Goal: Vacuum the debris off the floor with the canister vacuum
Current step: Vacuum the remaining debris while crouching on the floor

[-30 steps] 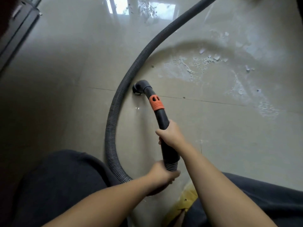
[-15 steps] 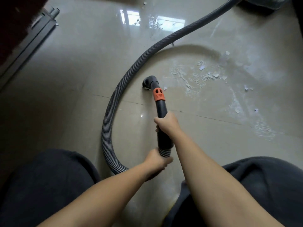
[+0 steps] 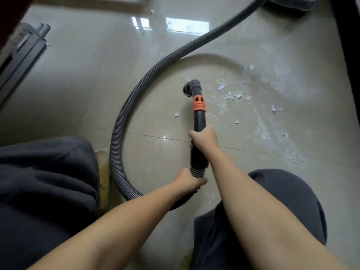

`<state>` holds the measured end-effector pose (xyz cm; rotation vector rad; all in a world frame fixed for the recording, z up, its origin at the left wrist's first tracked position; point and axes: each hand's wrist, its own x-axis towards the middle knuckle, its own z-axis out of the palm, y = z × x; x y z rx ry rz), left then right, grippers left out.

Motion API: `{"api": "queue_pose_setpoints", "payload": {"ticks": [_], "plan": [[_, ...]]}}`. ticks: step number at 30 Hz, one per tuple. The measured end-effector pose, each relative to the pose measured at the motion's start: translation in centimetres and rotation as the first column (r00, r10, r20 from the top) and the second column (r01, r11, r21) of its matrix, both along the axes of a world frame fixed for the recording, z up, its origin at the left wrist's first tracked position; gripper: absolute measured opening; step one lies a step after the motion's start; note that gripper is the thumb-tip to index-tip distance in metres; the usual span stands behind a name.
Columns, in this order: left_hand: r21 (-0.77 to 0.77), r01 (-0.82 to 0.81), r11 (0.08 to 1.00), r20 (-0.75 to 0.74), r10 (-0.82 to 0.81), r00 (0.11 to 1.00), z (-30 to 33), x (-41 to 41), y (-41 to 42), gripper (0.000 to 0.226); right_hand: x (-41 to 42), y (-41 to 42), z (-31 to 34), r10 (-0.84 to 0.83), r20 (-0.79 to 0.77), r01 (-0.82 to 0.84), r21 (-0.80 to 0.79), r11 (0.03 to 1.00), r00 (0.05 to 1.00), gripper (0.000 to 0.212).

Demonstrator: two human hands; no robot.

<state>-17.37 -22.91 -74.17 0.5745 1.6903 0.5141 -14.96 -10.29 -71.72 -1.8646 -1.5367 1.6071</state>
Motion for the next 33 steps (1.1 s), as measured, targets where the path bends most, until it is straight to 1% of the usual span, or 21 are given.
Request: {"api": "queue_pose_setpoints", "payload": {"ticks": [2, 4, 5, 6, 8, 10, 12, 13, 15, 16, 18, 19, 21, 22, 23, 25, 27, 29, 30, 33], "plan": [[0.012, -0.105, 0.994, 0.036, 0.105, 0.994, -1.1, 0.1, -0.6, 0.017, -1.3, -0.3, -0.4, 0.133, 0.009, -0.132, -0.045, 0.99, 0.991, 0.018], [-0.002, -0.129, 0.992, 0.047, 0.129, 0.991, -2.3, -0.1, -0.5, 0.017, -1.8, -0.3, -1.4, 0.139, 0.03, -0.136, -0.079, 0.988, 0.99, 0.016], [-0.014, -0.1, 0.995, 0.038, 0.1, 0.994, -2.7, -0.4, -0.1, 0.017, -1.7, -0.1, -1.9, 0.104, 0.054, -0.1, -0.076, 0.992, 0.993, 0.015], [-0.028, -0.046, 0.999, 0.028, 0.047, 0.999, -2.9, -0.4, 0.3, 0.016, -1.2, 0.2, -2.2, 0.054, 0.083, -0.049, -0.063, 0.997, 0.995, 0.016], [-0.036, 0.087, 0.996, 0.049, -0.086, 0.995, -3.1, -0.5, 1.7, 0.014, 0.4, 1.2, -2.8, -0.114, 0.132, 0.116, -0.015, 0.993, 0.985, 0.019], [-0.009, 0.183, 0.983, 0.076, -0.182, 0.98, -3.0, 0.0, 2.9, 0.015, 2.5, 2.1, -3.1, -0.321, 0.133, 0.318, 0.04, 0.947, 0.938, 0.02], [0.026, 0.217, 0.976, 0.071, -0.218, 0.973, -3.2, 0.5, 3.6, 0.018, 3.7, 2.8, -3.2, -0.453, 0.132, 0.446, 0.082, 0.891, 0.882, 0.021], [0.031, 0.215, 0.976, 0.064, -0.217, 0.974, -3.1, 0.7, 3.8, 0.019, 3.9, 2.9, -3.1, -0.47, 0.13, 0.462, 0.09, 0.882, 0.873, 0.02], [0.019, 0.215, 0.977, 0.036, -0.215, 0.976, -2.6, 0.4, 3.7, 0.017, 3.2, 2.7, -2.9, -0.439, 0.096, 0.43, 0.094, 0.898, 0.894, 0.018], [0.01, 0.208, 0.978, 0.011, -0.208, 0.978, -2.6, 0.1, 3.5, 0.017, 2.6, 2.5, -2.8, -0.388, 0.072, 0.381, 0.095, 0.92, 0.919, 0.018], [0.004, 0.166, 0.986, -0.033, -0.166, 0.986, -2.9, -0.7, 2.8, 0.019, 0.8, 1.9, -2.4, -0.223, 0.058, 0.218, 0.085, 0.972, 0.973, 0.018], [0.008, 0.128, 0.992, -0.018, -0.128, 0.992, -3.2, -1.1, 2.2, 0.019, 0.0, 1.5, -2.0, -0.121, 0.058, 0.118, 0.061, 0.991, 0.991, 0.018], [0.033, 0.053, 0.998, 0.094, -0.056, 0.994, -3.7, -1.5, 1.0, 0.015, -1.3, 0.6, -1.8, 0.062, 0.058, -0.061, -0.017, 0.998, 0.996, 0.017], [0.042, 0.03, 0.999, 0.143, -0.036, 0.989, -3.9, -1.6, 0.5, 0.013, -1.6, 0.3, -1.8, 0.114, 0.056, -0.111, -0.056, 0.992, 0.992, 0.017], [0.041, 0.015, 0.999, 0.169, -0.022, 0.985, -4.0, -1.5, 0.1, 0.013, -1.7, 0.0, -1.8, 0.129, 0.056, -0.124, -0.085, 0.989, 0.99, 0.017], [0.037, 0.025, 0.999, 0.166, -0.031, 0.986, -4.0, -1.5, 0.1, 0.013, -1.0, 0.1, -2.3, 0.045, 0.085, -0.037, -0.088, 0.995, 0.995, 0.016], [0.043, 0.085, 0.995, 0.156, -0.091, 0.984, -3.7, -1.4, 0.9, 0.015, 0.4, 0.7, -2.6, -0.159, 0.103, 0.165, -0.053, 0.985, 0.982, 0.014], [0.056, 0.146, 0.988, 0.173, -0.153, 0.973, -3.3, -0.9, 1.9, 0.016, 2.3, 1.2, -2.5, -0.375, 0.058, 0.377, -0.028, 0.926, 0.925, 0.017], [0.063, 0.178, 0.982, 0.167, -0.186, 0.968, -3.1, -0.5, 2.3, 0.016, 3.4, 1.3, -2.3, -0.45, 0.043, 0.451, -0.016, 0.892, 0.892, 0.017], [0.098, 0.251, 0.963, 0.134, -0.262, 0.956, -3.0, 0.8, 2.9, 0.013, 5.9, 1.4, -1.4, -0.579, -0.008, 0.579, 0.013, 0.815, 0.816, 0.013]]}}
